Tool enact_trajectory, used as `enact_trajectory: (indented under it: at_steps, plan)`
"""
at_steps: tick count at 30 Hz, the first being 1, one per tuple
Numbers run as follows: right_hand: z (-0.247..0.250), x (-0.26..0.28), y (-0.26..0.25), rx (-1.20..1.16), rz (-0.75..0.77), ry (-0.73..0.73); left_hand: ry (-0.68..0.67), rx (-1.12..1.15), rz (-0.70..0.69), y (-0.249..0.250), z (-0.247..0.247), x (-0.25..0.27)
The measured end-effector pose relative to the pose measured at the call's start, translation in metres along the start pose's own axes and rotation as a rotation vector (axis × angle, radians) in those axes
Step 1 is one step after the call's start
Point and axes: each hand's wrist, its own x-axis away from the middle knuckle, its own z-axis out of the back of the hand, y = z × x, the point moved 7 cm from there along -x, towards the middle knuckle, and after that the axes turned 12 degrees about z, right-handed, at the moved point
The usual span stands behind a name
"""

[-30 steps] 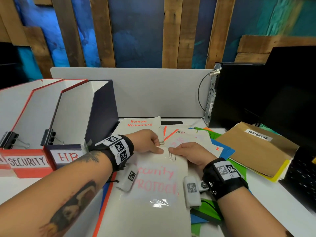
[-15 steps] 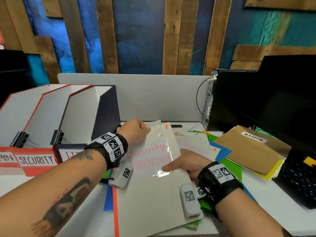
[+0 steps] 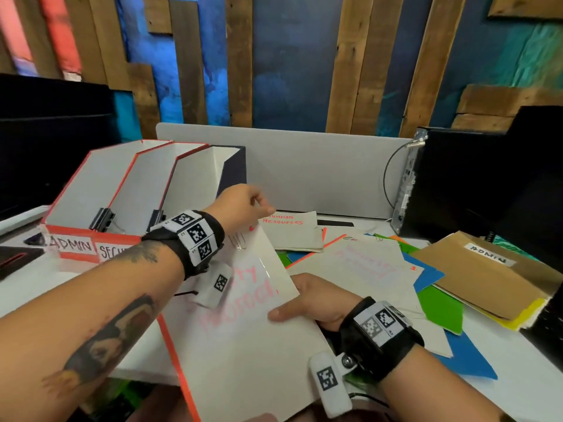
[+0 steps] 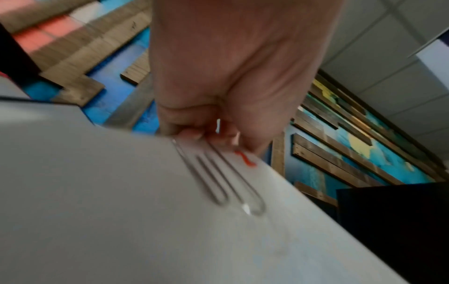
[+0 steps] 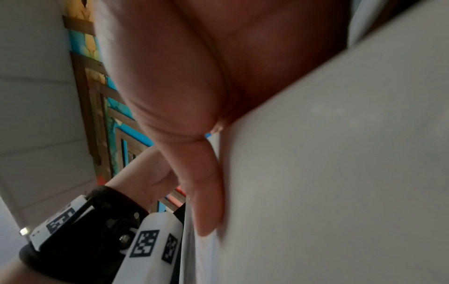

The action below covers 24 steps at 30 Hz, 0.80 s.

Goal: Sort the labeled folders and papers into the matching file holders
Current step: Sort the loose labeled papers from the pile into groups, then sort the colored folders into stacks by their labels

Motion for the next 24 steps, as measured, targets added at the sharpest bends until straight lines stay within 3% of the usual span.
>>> enact_trajectory:
  at_steps: [3,8,14,19,22,24]
  plan:
    - [-0.009,-0.011,-0.007,0.019,0.028,0.033,-0.160,-0.100,0.026,-0.021,0.006,0.013]
    - [-0.033,-0.038,-0.017,-0.023,0.015,0.012,-0.107,-0.135,0.116,-0.060,0.040,0.023]
    - [-0.070,-0.071,-0.018,0.245,-0.116,-0.150,0.130,-0.116,0.417,-0.165,0.114,0.039]
    - [-0.092,-0.110,-0.012,0.157,-0.174,0.062,0.325,-0.044,0.677,-0.252,0.152,0.080]
    - [-0.112,-0.132,-0.001,0.086,-0.214,0.118,0.307,-0.291,0.772,-0.282,0.146,0.088]
    - [-0.126,-0.142,0.009,0.113,-0.221,0.102,0.202,-0.515,0.829,-0.303,0.132,0.083]
